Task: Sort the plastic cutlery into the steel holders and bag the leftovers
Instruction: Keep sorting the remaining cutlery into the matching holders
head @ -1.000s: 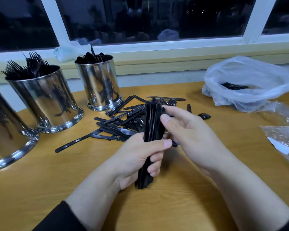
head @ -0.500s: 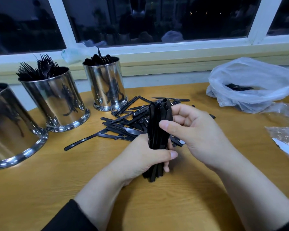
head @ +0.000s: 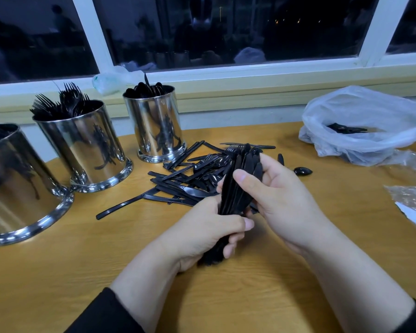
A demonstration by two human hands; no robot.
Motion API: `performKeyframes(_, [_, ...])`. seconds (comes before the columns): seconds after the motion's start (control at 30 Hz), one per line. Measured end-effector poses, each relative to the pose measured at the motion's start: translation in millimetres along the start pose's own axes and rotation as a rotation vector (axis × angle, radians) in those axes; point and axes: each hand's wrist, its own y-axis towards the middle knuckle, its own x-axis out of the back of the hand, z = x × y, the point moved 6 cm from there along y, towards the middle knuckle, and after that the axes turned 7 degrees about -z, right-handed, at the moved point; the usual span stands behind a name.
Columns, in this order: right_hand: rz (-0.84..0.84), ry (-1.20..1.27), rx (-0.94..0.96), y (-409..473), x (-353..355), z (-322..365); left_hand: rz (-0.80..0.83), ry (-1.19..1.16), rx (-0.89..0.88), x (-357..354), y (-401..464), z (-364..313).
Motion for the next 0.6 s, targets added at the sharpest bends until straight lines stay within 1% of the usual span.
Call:
performKeyframes(0.1, [-0.122,0.059,0.009,4,7,-1,-0.116,0.071,-0.057,9,2,-3])
performKeyframes(0.17, [-0.167,0.101,-0.009,4,10,-1,-0.165,0.116,-0.070,12,2,-3])
performKeyframes(0.27, [-0.157,0.164,-0.032,4,5,0,-0.163,0.105,-0.015,10,1,-1])
performKeyframes(0.4, [-0.084,0.360,-0.091,3,-14,3,-0.144,0.059,0.074,10,-6,0])
performKeyframes(0.47, [-0.096,0.422,-0.138,4,-24,4,-0.139,0.065,0.097,11,-12,-3])
performKeyframes(0.53, [-0.133,0.402,-0.161,7,-34,6,-0.146,0.068,0.098,17,-18,-8])
performKeyframes(0.6, [-0.152,0.334,-0.154,10,-44,11,-0.183,0.068,0.044,28,-26,-15])
